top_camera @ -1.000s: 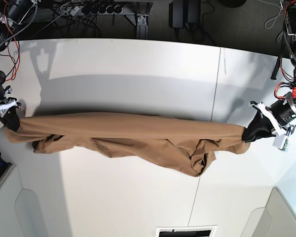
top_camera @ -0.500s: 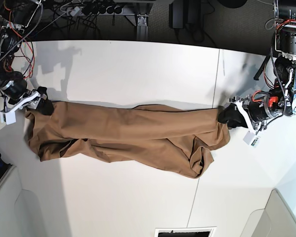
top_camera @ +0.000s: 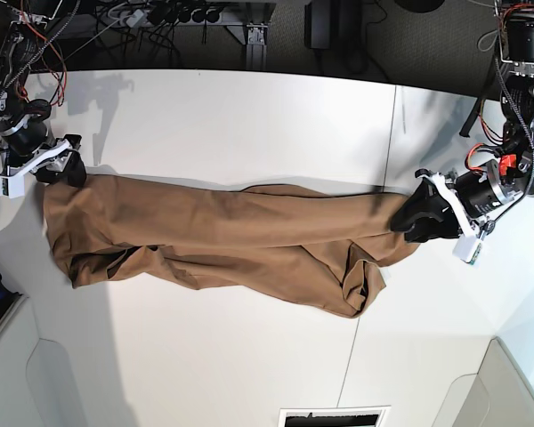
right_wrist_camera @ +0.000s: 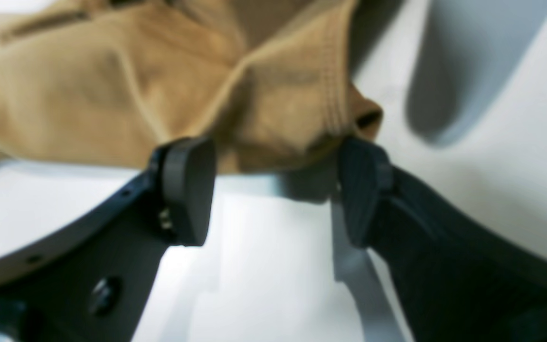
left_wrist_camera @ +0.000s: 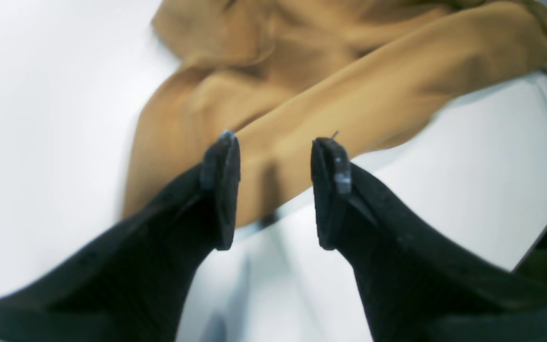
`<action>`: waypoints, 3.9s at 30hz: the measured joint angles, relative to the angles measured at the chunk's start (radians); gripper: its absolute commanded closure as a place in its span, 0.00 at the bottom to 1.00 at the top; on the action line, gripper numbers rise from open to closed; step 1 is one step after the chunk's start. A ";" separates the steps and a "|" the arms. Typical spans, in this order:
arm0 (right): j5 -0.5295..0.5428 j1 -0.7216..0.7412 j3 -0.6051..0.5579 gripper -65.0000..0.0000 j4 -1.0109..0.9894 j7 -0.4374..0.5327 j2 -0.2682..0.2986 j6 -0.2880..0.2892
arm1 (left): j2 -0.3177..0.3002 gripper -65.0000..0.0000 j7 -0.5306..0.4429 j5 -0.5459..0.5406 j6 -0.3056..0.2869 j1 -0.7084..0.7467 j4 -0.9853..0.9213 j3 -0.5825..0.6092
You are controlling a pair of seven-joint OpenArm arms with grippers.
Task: Layout the t-shirt on the table in an organized manner, then fold the t-shirt properly
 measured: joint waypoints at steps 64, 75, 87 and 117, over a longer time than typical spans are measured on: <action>0.016 0.368 -0.200 0.39 -0.134 -0.052 -0.080 -0.042 | 0.181 0.58 -0.175 0.474 -0.001 -0.109 -0.100 0.374; -0.211 0.340 -0.200 0.39 -0.138 -0.048 -0.077 -0.041 | 0.172 0.58 -0.175 0.473 -0.001 -0.113 -0.100 0.374; -0.194 0.288 -0.500 0.39 -0.122 -0.045 0.162 0.023 | 0.121 0.58 -0.194 0.465 -0.001 -0.116 -0.100 0.375; -0.451 0.430 -0.661 0.39 -0.237 0.158 0.142 -0.234 | 0.106 0.58 -0.191 0.430 -0.001 -0.158 -0.100 0.375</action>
